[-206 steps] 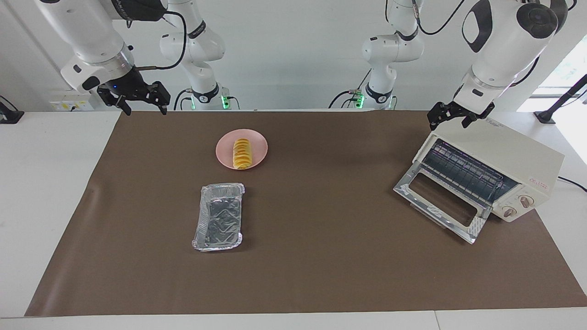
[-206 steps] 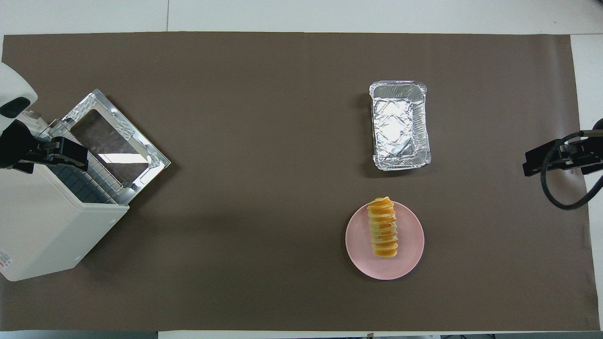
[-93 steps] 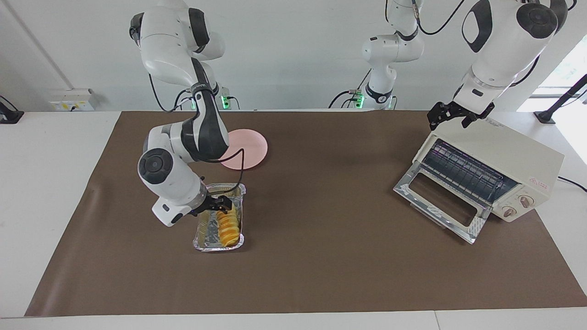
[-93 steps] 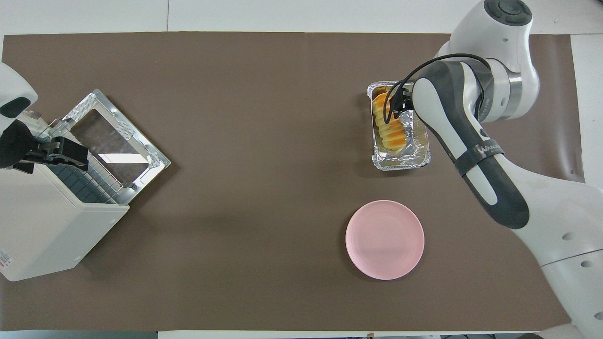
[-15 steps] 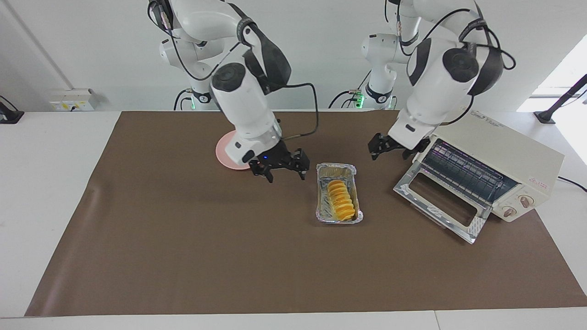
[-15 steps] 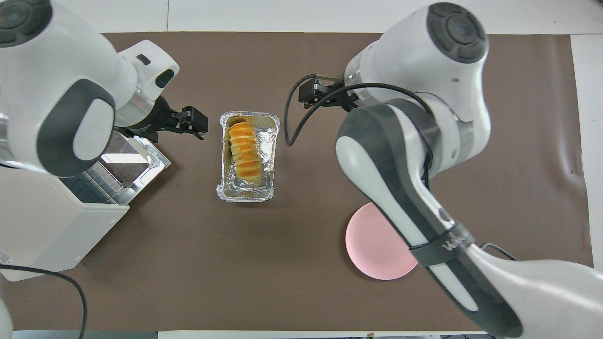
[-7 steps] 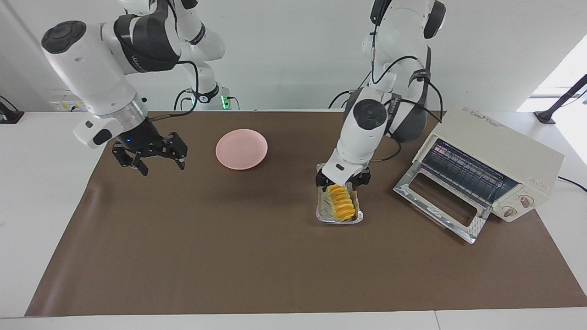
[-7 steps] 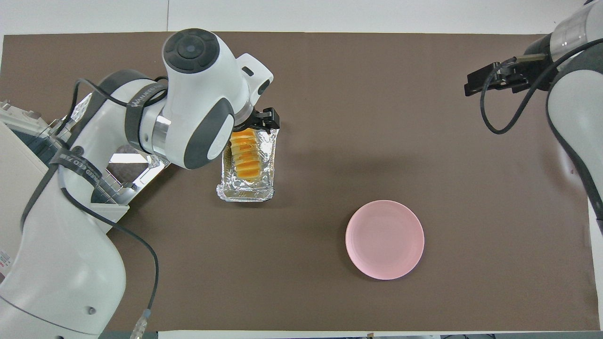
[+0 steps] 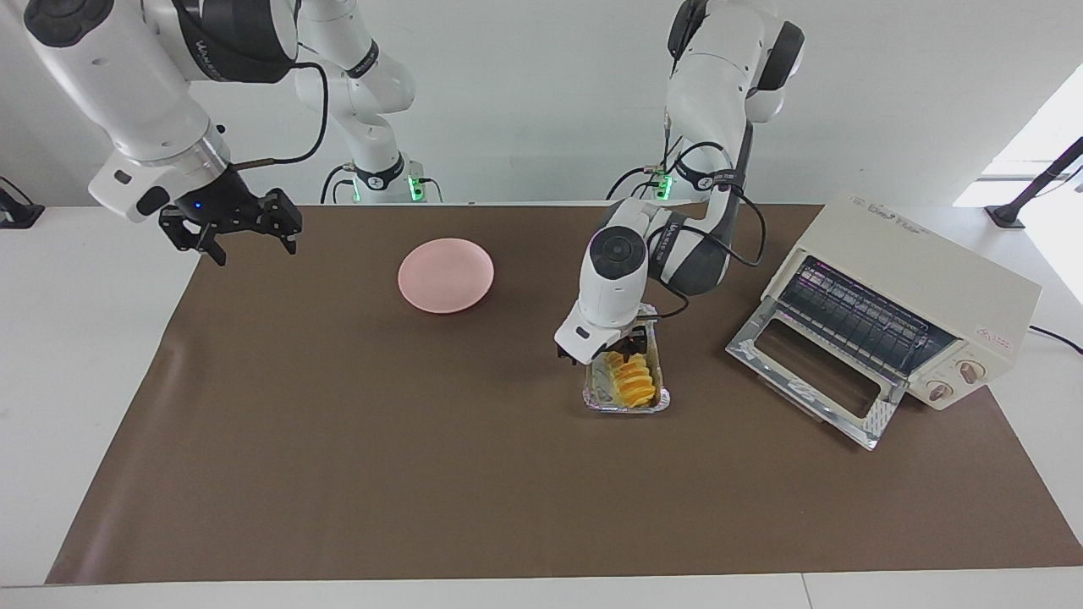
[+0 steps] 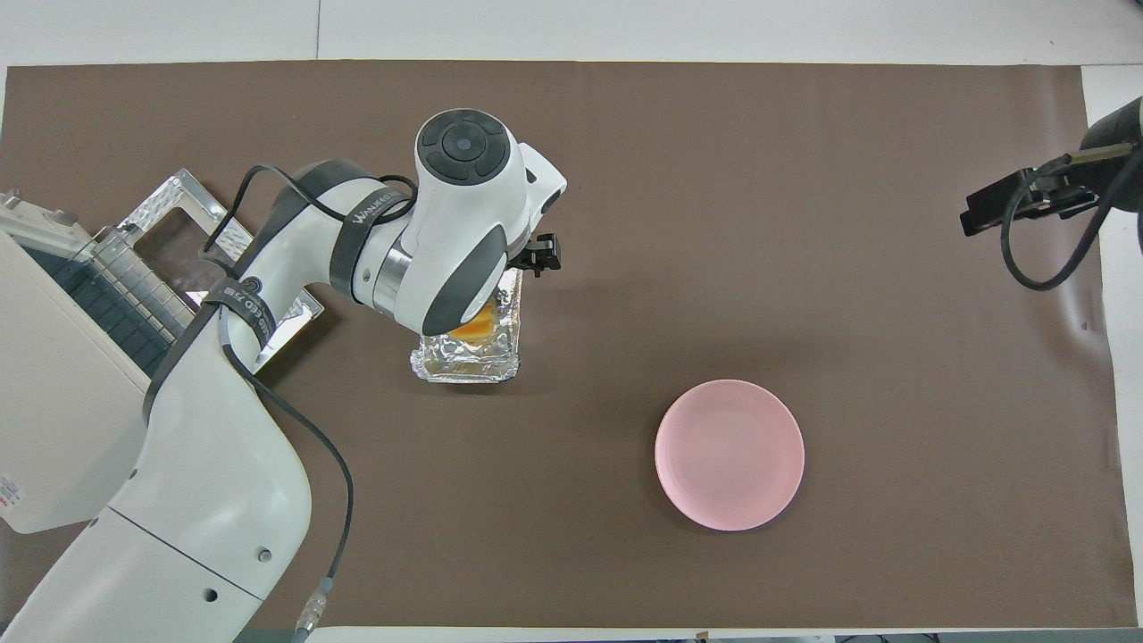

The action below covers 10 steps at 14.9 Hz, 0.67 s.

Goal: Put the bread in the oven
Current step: 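Lift the foil tray with the left gripper into the toaster oven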

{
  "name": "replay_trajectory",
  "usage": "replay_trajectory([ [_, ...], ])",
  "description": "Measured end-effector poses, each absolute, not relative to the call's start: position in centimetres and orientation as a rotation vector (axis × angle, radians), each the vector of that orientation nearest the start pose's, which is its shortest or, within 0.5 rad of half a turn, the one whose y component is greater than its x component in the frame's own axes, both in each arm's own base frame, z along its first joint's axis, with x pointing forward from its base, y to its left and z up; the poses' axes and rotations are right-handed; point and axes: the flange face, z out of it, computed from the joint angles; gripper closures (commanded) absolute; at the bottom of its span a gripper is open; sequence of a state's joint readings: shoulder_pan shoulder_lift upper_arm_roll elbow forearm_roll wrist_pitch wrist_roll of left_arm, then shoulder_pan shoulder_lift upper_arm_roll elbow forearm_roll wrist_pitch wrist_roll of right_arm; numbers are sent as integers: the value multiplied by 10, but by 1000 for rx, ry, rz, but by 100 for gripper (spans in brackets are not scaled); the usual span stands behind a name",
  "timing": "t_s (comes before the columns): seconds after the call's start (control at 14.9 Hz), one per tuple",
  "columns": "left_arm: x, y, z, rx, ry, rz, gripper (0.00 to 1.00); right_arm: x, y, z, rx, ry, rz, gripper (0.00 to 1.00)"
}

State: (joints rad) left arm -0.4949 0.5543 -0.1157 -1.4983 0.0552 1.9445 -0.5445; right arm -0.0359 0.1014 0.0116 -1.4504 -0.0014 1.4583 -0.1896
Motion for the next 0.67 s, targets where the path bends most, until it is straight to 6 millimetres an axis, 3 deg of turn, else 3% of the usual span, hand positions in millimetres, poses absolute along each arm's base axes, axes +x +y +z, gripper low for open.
replay_trajectory([
  [0.13,571,-387,334,-3093,101,138,0,557,-22,613,-3115,-237,186,0],
  [0.2,569,-390,331,-3099,88,132,13,550,-24,611,-3114,-230,199,0],
  [0.34,564,-395,325,-3113,50,112,53,538,-25,607,-3111,-225,225,0],
  [0.4,562,-396,321,-3112,20,115,85,534,-24,604,-3110,-225,235,0],
  [0.47,561,-395,318,-3108,2,122,100,532,-25,603,-3116,-225,232,0],
  [0.67,561,-391,315,-3102,-25,128,100,537,-28,603,-3149,-228,168,0],
])
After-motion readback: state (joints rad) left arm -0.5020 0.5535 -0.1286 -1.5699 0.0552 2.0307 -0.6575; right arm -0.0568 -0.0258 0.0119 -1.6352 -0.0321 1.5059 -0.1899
